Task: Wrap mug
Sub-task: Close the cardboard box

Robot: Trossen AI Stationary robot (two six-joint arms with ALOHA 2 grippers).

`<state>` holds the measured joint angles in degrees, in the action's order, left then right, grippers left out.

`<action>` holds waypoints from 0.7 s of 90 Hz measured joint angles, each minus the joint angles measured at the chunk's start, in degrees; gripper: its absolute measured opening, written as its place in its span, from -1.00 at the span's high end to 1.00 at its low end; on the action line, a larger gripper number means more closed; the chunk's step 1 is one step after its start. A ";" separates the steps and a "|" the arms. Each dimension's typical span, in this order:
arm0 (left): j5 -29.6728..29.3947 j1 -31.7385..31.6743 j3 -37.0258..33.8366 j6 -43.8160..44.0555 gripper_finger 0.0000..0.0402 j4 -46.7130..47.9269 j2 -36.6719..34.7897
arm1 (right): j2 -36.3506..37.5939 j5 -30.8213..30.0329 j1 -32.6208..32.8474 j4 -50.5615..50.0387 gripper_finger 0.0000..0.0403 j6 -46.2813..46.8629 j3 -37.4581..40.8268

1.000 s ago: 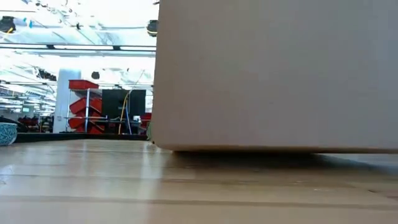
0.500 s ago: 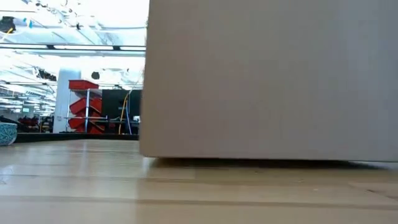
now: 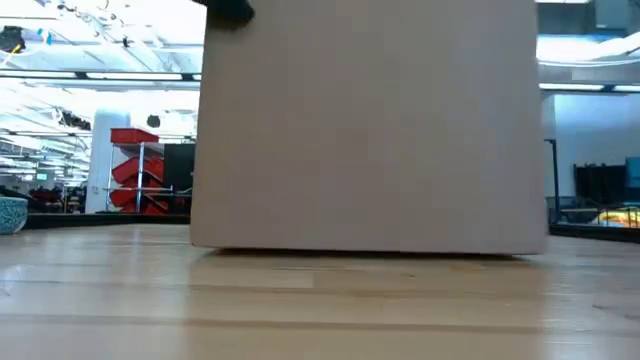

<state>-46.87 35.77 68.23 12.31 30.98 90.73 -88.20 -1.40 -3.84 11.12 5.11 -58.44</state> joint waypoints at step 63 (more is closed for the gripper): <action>-1.61 7.57 -0.02 6.23 1.00 4.47 -7.99 | 1.51 5.92 -2.67 -9.12 1.00 -2.07 -5.68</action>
<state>-48.48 43.34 68.20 18.54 35.45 82.75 -86.70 4.51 -6.51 2.00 3.03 -64.12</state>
